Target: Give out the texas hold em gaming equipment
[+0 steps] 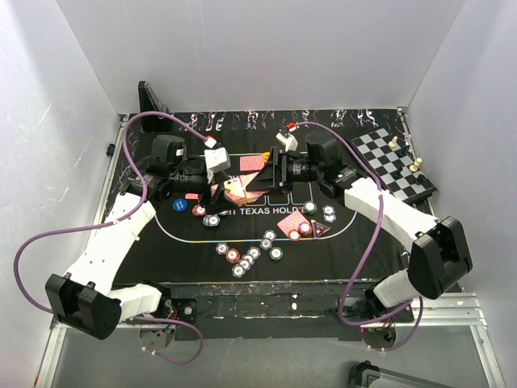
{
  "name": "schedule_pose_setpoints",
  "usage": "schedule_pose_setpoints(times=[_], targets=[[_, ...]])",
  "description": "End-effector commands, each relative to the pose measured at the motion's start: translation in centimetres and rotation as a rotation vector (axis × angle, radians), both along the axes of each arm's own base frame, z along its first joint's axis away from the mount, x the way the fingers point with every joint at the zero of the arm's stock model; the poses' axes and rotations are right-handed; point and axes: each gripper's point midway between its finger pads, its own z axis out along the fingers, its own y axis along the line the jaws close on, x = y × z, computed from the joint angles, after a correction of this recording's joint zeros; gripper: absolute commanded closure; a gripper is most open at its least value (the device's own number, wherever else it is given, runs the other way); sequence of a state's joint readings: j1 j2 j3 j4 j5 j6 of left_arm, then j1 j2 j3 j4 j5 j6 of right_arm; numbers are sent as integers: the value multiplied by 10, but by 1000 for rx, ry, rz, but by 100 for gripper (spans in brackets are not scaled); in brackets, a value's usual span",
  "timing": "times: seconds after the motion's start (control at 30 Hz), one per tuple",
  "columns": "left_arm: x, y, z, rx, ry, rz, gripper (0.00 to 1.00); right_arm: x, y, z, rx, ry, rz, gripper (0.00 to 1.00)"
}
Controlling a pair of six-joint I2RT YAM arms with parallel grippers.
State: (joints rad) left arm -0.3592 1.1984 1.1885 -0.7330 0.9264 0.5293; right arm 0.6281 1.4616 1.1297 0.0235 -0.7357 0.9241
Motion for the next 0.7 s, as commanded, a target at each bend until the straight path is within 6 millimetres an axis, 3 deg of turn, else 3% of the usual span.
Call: schedule_pose_setpoints(times=[0.0,0.17,0.53,0.67], targets=[[-4,-2,28,-56,-76,-23,100,8,-5,20,25,-53,-29,36],[-6,-2,28,-59,-73,-24,100,11,-13,20,20,-54,-53,47],[-2,-3,31,-70,-68,-9,100,17,-28,24,-12,-78,-100,53],[-3,-3,30,-69,-67,-7,100,24,-36,27,-18,-88,-140,65]])
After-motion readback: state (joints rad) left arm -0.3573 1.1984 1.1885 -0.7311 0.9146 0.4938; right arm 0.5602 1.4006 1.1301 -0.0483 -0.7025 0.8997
